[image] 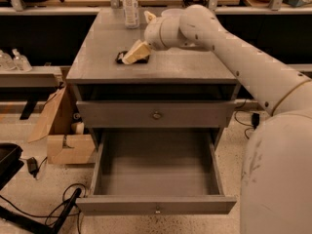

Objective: Pick rxbar chocolate from middle drawer and place on counter

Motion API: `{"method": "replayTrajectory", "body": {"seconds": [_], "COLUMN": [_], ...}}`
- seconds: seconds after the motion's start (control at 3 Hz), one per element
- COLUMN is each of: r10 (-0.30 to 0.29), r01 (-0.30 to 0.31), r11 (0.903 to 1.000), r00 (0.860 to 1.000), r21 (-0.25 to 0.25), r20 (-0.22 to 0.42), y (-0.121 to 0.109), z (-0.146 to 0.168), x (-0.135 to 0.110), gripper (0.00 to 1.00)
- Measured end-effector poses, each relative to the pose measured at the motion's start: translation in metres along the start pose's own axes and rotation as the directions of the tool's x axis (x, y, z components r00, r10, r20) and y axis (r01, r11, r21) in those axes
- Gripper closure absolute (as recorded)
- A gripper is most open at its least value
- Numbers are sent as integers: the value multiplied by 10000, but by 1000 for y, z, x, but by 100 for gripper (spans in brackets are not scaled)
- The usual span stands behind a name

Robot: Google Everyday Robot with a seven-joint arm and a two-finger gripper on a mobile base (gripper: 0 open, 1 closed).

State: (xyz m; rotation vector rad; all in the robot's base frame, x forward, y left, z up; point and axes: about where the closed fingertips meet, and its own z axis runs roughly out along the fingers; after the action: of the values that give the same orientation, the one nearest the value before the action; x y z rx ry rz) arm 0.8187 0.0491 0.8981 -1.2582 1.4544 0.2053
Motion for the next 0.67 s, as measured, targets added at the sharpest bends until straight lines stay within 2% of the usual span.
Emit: {"method": "replayTrajectory", "body": {"seconds": [0.33,0.67], "r10": [152,102], "r01": [-157,-304], "r11": [9999,9960], "r00": [9937,9726], "r21": [38,836], "r20": [1108,2322], "y": [-32,-62], "z": [-40,-106], "x": [-10,-24], "gripper": [0,0]}}
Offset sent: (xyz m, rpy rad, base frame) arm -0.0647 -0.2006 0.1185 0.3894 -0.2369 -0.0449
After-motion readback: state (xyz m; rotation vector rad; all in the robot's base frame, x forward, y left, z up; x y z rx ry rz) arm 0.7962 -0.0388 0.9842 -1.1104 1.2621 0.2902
